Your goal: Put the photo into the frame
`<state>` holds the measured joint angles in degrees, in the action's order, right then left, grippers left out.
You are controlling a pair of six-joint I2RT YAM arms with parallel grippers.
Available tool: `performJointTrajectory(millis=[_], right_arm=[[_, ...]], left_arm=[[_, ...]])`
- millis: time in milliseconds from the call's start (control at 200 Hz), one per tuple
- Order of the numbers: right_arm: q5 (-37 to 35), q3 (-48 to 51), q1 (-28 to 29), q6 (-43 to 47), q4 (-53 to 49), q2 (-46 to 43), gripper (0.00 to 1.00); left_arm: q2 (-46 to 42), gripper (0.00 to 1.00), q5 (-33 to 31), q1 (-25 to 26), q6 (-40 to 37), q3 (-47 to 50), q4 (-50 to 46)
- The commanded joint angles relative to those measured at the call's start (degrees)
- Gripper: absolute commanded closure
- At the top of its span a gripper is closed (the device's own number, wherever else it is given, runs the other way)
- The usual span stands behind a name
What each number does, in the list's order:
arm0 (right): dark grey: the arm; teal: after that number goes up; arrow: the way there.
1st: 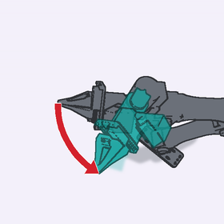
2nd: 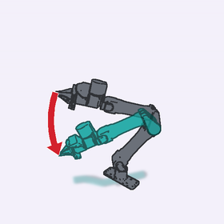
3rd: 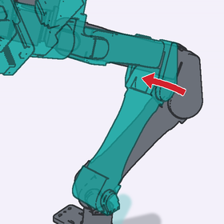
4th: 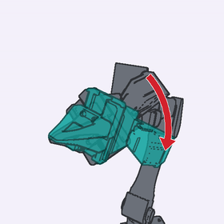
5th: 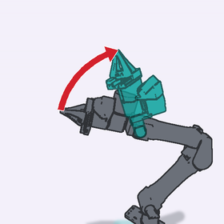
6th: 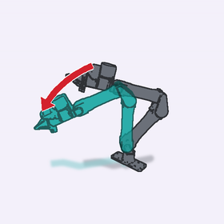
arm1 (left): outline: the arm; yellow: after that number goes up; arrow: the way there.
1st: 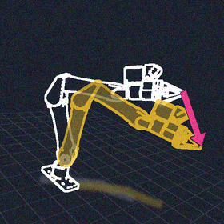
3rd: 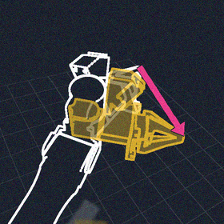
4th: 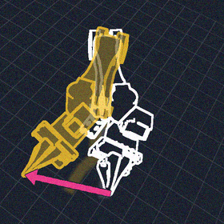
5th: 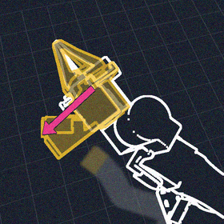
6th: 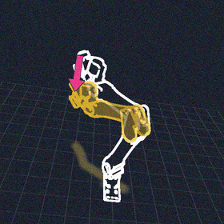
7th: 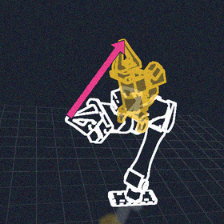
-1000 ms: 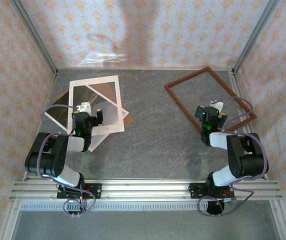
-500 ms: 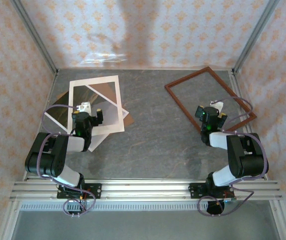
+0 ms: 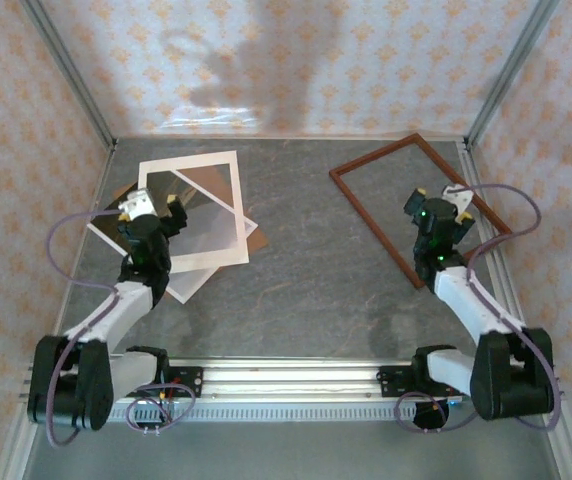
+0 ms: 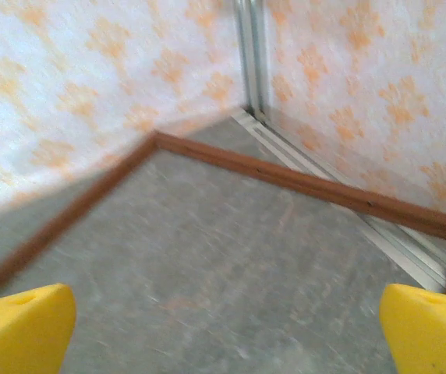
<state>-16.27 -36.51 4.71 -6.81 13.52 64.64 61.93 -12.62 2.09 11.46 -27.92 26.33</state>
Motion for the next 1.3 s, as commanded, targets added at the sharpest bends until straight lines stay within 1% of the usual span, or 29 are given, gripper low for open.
performJointTrajectory(millis=[0,90,130,180,270,340,455,611,726,951,1091,1296], right_arm=[[9.4,-5.4,1.9,-1.8,-14.5,0.2,0.0],[11.9,-10.1,6.5,3.1,-21.2,4.5,0.0],[12.6,-12.3,7.9,5.3,-24.5,7.7,0.01],[12.9,-15.4,9.5,7.2,-28.8,11.6,0.03],[13.5,-21.5,10.1,9.3,-36.5,19.8,0.07],[12.7,-25.7,10.3,10.1,-41.8,25.4,0.13],[12.8,-29.0,10.4,11.5,-45.5,30.4,0.18],[13.7,-33.1,10.1,13.3,-49.7,37.1,0.21],[15.2,-35.6,9.1,13.5,-50.3,41.0,0.3],[18.6,-38.7,7.0,14.4,-51.2,44.8,0.38],[20.6,-39.7,6.8,15.4,-52.5,47.1,0.43],[21.3,-39.5,6.6,15.6,-52.6,47.2,0.59]], left_arm=[[-3.2,0.0,10.7,-0.1,11.1,-2.0,-11.0],[-2.9,0.0,21.4,0.8,18.5,-1.9,-9.0],[-2.3,0.0,24.1,1.9,21.2,-2.3,-9.0],[-1.5,0.0,25.8,4.2,22.3,-3.4,-10.1],[0.0,0.0,25.4,9.1,22.4,-5.9,-14.8],[1.2,0.0,25.8,12.0,22.7,-7.4,-16.5],[3.0,0.0,28.5,15.3,22.4,-9.1,-16.8],[4.0,0.0,28.8,18.9,21.2,-10.4,-17.8],[4.1,0.0,28.3,19.5,21.2,-10.1,-18.0],[3.2,0.0,27.0,19.7,21.3,-8.6,-17.7],[3.9,0.0,26.9,19.7,21.4,-8.4,-17.5],[4.4,0.0,27.0,19.8,21.5,-8.0,-17.5]])
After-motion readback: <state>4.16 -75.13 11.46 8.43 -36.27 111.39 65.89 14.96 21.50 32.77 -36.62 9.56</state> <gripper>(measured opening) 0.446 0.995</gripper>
